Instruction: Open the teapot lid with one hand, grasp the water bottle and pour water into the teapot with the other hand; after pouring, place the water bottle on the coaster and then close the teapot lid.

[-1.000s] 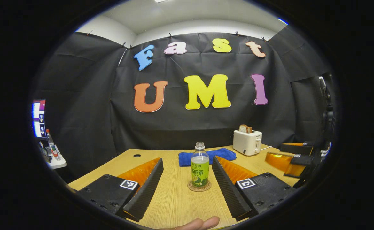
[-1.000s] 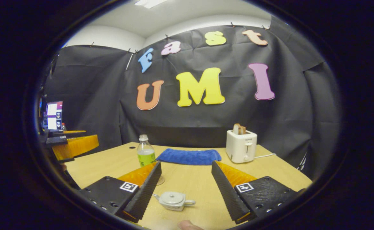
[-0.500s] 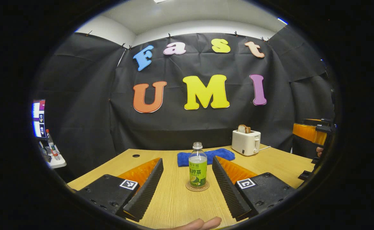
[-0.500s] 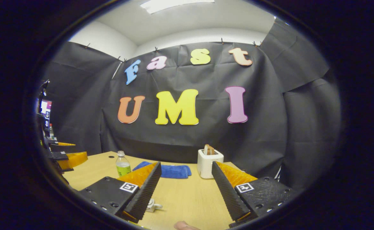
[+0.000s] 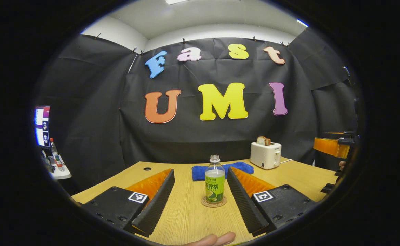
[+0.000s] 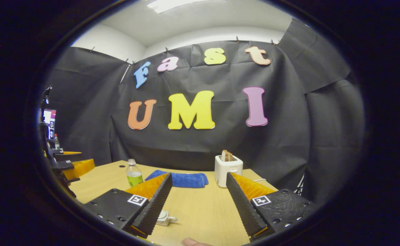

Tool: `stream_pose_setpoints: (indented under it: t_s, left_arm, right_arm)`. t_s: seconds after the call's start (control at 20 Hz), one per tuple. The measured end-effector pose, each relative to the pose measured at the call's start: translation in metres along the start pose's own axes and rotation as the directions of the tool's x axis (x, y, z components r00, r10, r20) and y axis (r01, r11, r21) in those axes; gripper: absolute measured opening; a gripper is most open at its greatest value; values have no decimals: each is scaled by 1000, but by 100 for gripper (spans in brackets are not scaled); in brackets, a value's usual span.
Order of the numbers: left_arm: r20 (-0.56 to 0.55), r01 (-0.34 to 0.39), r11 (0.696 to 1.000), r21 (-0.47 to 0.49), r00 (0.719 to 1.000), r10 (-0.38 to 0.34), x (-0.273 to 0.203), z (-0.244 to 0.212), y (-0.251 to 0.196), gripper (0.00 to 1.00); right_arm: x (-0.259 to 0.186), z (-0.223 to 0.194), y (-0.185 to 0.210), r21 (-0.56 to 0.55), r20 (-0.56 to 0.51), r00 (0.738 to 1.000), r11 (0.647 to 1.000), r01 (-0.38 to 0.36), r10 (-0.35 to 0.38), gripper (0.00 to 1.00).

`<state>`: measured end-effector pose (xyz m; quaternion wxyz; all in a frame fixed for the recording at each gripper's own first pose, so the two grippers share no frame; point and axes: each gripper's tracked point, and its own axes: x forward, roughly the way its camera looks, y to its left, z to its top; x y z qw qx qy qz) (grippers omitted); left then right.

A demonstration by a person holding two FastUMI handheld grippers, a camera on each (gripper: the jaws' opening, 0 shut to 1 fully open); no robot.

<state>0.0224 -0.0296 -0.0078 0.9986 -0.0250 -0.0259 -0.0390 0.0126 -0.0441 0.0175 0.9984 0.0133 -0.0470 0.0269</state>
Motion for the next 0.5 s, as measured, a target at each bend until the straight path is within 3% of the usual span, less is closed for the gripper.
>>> stream_pose_setpoints:
  t_s: [0.5]
  left_arm:
    - [-7, 2, 1000, -1, 1000, -2, 0, -3, -5, 96]
  right_arm:
    - [4, -8, 3, 0, -29, 1000, 1000, -8, 8, 95]
